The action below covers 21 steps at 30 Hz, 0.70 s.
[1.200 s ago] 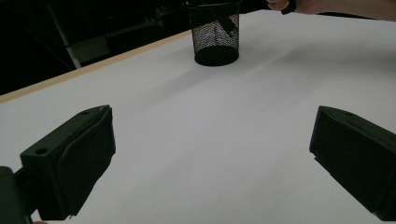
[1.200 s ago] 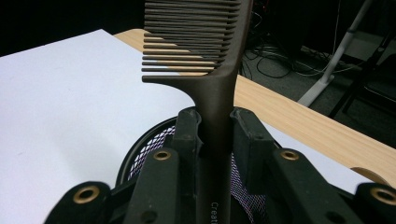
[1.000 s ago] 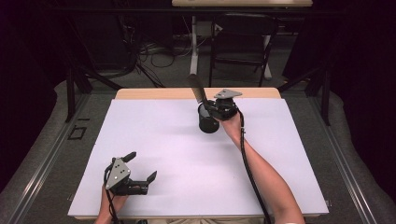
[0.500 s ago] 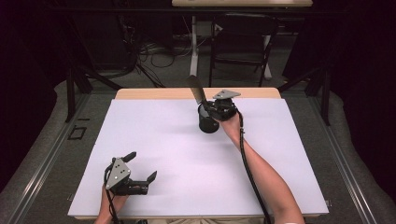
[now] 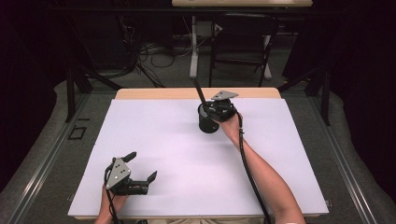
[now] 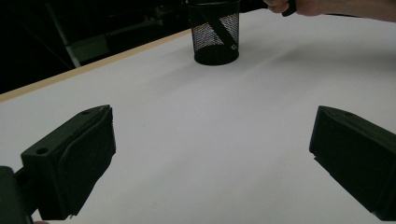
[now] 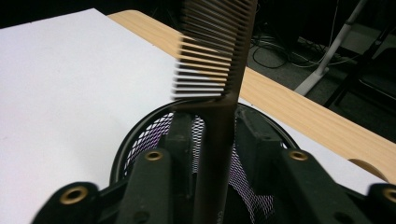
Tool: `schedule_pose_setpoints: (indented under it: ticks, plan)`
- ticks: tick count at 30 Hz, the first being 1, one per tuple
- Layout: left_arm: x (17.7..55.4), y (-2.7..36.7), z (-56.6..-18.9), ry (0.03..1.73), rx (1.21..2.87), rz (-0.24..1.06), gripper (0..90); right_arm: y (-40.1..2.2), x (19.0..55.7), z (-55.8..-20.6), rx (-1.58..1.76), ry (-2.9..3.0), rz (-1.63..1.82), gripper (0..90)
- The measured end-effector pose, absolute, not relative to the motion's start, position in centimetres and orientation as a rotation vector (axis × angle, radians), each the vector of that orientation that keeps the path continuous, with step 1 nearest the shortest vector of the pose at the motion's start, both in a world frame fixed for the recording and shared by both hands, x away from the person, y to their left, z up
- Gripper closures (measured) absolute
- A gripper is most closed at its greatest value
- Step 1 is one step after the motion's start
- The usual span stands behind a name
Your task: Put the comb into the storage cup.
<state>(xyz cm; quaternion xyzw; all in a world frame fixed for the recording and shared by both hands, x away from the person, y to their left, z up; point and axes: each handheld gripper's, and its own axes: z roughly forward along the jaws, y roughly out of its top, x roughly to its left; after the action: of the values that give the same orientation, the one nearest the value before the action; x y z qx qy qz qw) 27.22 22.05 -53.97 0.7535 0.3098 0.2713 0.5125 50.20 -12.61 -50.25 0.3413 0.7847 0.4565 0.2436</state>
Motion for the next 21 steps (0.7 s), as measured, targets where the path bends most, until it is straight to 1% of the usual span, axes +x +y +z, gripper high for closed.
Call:
schedule_pose_setpoints:
  ticks: [2, 4, 7, 21]
  plan:
    - [27.2, 22.0, -54.0, 0.745, 1.812, 0.653, 0.4, -12.6, 50.1, -50.1, 0.933, 2.148, 1.241, 59.9]
    - [27.2, 22.0, -54.0, 0.744, 1.812, 0.651, 0.4, -12.6, 50.0, -49.9, 0.933, 2.149, 1.227, 50.4]
    - [27.2, 22.0, -54.0, 0.744, 1.813, 0.651, 0.4, -12.7, 49.7, -49.5, 0.929, 2.164, 1.226, 41.4]
    - [27.3, 21.9, -54.0, 0.741, 1.812, 0.649, 0.5, -13.7, 48.7, -48.1, 0.931, 2.278, 1.278, 20.6]
